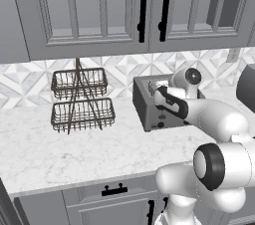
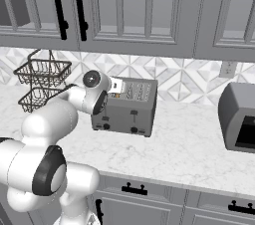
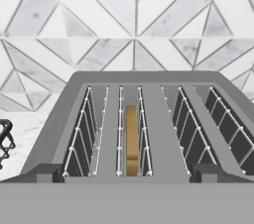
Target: Start the toaster. Once the lever pops up, take the bread to the plate on the dining counter.
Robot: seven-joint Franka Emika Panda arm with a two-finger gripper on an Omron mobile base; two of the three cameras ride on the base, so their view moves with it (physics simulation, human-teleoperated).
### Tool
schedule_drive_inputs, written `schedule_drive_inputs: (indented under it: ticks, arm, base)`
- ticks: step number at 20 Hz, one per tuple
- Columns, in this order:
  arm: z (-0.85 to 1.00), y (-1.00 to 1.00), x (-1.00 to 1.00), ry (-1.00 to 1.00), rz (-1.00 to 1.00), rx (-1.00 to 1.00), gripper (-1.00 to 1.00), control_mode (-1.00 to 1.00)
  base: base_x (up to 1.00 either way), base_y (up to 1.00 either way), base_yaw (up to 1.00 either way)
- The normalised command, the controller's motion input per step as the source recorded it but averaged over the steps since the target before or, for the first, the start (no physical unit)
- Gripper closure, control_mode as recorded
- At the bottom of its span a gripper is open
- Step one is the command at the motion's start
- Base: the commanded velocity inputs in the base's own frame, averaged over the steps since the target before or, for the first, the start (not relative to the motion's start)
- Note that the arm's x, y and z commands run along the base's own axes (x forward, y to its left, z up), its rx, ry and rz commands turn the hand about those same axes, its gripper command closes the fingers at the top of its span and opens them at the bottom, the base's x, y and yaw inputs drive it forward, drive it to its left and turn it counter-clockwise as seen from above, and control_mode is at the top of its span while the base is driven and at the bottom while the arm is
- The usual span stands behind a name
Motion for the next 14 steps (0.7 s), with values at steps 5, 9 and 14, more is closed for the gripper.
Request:
schedule_drive_inputs:
  ticks: [5, 9, 14]
  arm:
    - [0.00, 0.00, 0.00, 0.00, 0.00, 0.00, -1.00, -1.00]
    - [0.00, 0.00, 0.00, 0.00, 0.00, 0.00, -1.00, -1.00]
    - [0.00, 0.00, 0.00, 0.00, 0.00, 0.00, -1.00, -1.00]
  base:
    - [0.00, 0.00, 0.00]
    - [0.00, 0.00, 0.00]
    - [0.00, 0.00, 0.00]
